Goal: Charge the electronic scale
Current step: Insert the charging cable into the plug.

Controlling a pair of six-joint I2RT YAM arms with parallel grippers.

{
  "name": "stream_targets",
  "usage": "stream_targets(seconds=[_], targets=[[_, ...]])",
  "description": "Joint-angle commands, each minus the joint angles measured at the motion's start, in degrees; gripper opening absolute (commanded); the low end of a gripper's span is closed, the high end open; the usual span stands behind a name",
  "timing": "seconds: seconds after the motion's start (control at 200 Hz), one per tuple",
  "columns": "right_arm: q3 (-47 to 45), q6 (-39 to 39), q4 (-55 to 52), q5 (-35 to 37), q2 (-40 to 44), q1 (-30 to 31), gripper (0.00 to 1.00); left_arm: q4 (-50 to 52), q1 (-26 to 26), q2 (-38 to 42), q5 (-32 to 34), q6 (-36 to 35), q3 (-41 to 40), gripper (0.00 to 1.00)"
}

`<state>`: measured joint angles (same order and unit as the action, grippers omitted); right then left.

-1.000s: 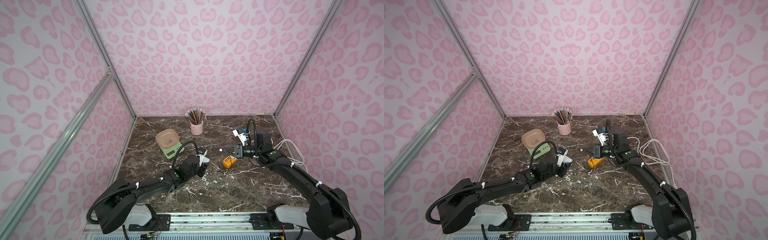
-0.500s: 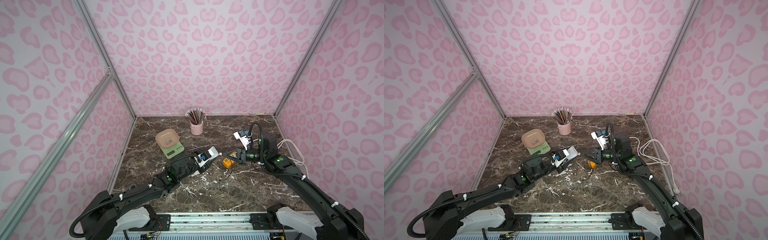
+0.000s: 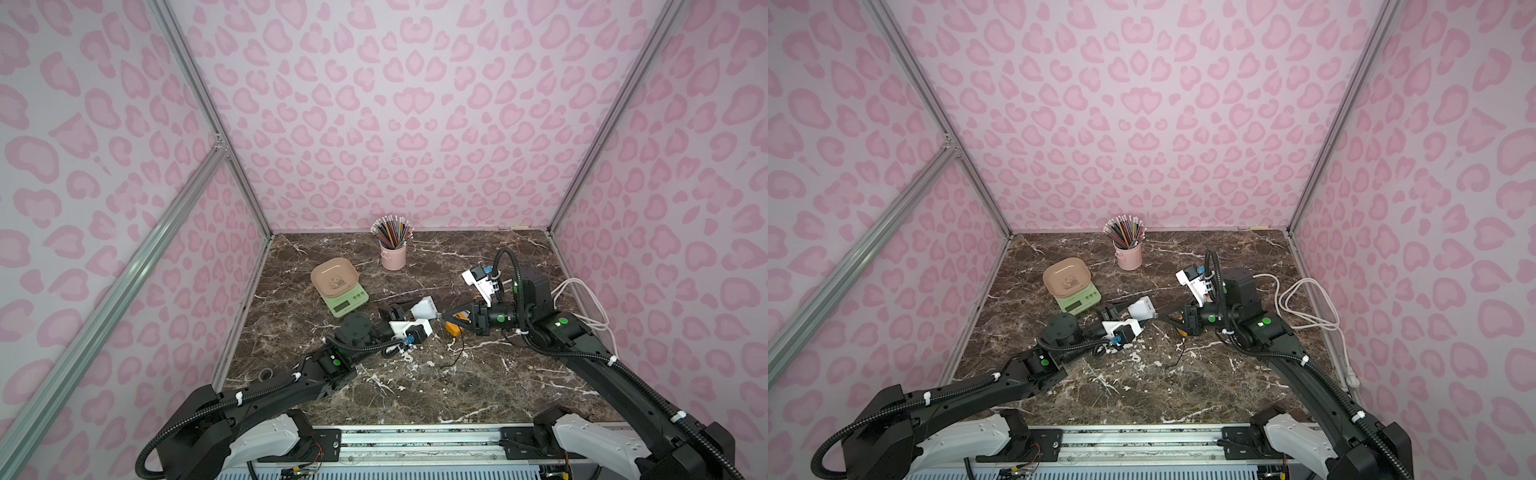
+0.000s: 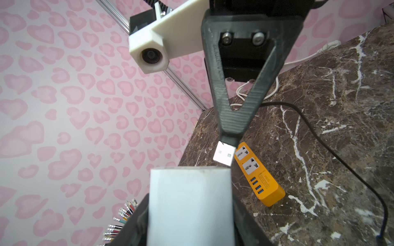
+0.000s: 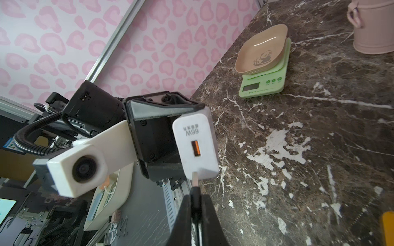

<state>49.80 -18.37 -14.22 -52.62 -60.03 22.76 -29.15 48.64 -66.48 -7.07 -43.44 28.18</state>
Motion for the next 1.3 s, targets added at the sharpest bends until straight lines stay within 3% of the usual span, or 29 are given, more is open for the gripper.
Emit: stream_targets(seconds=[0.0, 0.76, 1.295], targets=[[1.59, 2.74, -0.68, 1.88, 0.29, 0.28, 0.0, 0.03, 0.04, 0.2, -0.3, -2.87, 0.06, 0.26], [8.11, 13.27, -7.21, 4.07, -5.18, 2.19, 0.0, 3.09, 0.54, 0.03, -0.41, -2.09, 1.93, 0.23], [14.49, 22.15, -15.02, 5.29, -11.67, 4.3, 0.0, 7.74, 0.59, 2.31, 1.96, -5.67, 3.24, 0.23]])
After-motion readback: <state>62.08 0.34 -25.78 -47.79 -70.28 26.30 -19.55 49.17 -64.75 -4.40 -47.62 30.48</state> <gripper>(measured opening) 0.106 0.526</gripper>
